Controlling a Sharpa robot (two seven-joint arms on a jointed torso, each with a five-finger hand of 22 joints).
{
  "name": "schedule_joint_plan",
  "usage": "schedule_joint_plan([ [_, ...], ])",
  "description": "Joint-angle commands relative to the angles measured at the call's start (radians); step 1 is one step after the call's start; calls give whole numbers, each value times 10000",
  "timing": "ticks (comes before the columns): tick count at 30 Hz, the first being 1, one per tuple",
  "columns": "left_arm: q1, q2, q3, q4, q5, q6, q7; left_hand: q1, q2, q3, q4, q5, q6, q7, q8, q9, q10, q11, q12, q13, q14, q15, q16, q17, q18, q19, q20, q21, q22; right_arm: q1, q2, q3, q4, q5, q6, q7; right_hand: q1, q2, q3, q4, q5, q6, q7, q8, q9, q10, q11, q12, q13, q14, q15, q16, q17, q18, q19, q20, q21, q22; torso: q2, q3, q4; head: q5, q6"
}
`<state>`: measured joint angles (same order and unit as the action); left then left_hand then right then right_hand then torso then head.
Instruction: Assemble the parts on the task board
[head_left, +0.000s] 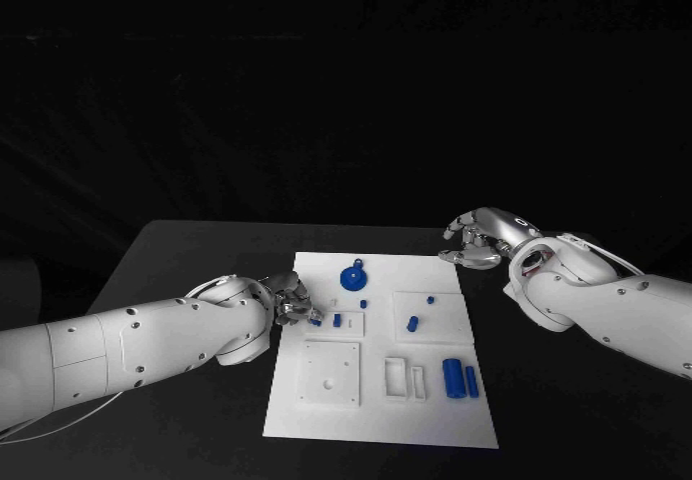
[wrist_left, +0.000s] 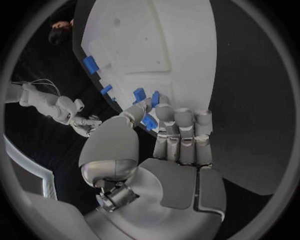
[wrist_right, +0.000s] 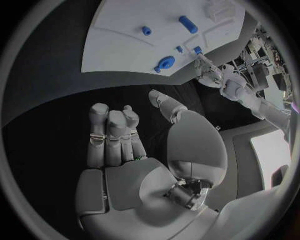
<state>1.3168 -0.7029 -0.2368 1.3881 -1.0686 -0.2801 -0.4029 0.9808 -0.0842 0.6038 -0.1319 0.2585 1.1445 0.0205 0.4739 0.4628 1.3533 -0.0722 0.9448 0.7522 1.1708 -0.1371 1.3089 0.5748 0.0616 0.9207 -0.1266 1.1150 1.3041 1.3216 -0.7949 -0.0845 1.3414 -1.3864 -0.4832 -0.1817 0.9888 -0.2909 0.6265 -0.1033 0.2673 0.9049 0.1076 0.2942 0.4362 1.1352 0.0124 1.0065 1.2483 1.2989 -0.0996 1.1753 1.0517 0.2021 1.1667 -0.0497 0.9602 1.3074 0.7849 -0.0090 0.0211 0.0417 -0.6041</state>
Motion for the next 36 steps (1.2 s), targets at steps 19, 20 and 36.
schedule_joint_plan([
  [19,-74,0,-60,3,-318,510,-167,123,7,421,-495,28,367,-268,49,1550,466,-438,43,19,420,-444,44,15,61,74,-1266,49,19,-3,11,2,6,-34,116,88,-134,7,-22,26,59,218,151,48,-12,-64,-32,39,-12,87,-8,-72,12,597,59,-18,-56,144,0,-1,1,5,-23],
  [20,-74,2,-60,2,-319,504,-166,122,6,421,-495,28,367,-267,48,1550,466,-438,43,19,420,-443,44,15,61,74,-1266,49,19,-3,11,2,7,-34,116,88,-135,8,-22,26,60,218,151,48,-12,-64,-32,39,-13,87,-8,-72,12,597,59,-18,-56,144,-1,0,1,6,-23],
  [36,-73,48,-60,-26,-306,502,-139,-62,-312,367,-278,-372,492,-262,-60,1581,506,-423,129,80,436,-453,104,57,55,106,-1277,60,30,-3,8,2,15,-33,124,86,-140,5,-28,30,60,217,151,47,-13,-65,-32,40,-16,88,-8,-76,14,597,60,-18,-59,145,0,4,-3,2,-46],
])
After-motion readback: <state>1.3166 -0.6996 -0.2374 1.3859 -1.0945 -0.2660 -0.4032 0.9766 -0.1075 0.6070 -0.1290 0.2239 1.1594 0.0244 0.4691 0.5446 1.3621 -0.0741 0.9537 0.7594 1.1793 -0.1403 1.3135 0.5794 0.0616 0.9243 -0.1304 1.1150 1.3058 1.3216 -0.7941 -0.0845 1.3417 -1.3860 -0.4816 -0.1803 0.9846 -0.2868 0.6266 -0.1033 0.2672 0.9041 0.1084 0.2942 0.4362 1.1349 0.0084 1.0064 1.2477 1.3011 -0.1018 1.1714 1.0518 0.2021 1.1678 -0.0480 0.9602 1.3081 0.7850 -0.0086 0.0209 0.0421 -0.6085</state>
